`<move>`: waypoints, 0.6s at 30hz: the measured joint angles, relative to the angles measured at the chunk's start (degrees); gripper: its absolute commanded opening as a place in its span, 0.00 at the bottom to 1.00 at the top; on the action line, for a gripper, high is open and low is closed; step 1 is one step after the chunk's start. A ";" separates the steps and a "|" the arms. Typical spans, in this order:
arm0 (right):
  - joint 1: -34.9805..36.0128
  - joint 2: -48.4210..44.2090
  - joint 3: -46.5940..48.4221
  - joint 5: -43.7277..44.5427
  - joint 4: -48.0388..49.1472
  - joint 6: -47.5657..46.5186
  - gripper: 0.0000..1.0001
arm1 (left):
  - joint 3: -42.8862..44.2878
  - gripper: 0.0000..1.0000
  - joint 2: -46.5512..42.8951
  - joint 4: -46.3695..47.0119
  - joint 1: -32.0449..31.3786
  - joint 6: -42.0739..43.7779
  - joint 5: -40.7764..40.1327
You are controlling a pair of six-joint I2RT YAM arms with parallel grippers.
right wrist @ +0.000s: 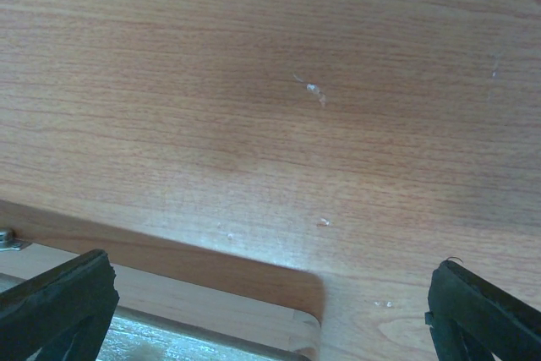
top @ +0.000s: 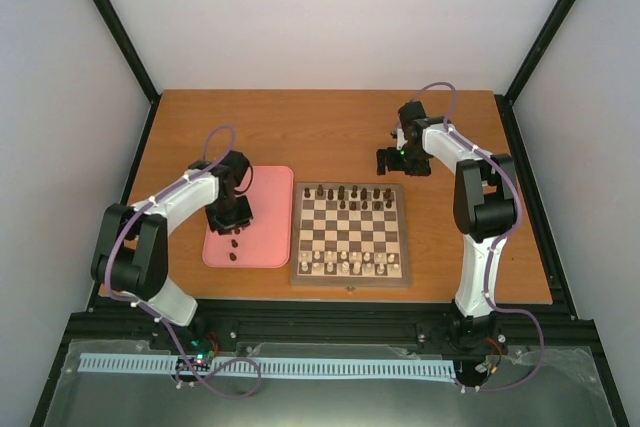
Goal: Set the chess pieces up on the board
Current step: Pick up the chess piece from the storage box.
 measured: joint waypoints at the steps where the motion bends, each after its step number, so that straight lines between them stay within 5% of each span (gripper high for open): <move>1: 0.00 0.00 0.00 -0.04 0.00 0.00 1.00 | -0.37 0.33 0.07 0.20 0.13 -0.02 0.31; 18: 0.00 0.00 0.00 -0.04 -0.02 -0.02 1.00 | -0.66 0.23 4.61 3.34 1.57 0.13 1.60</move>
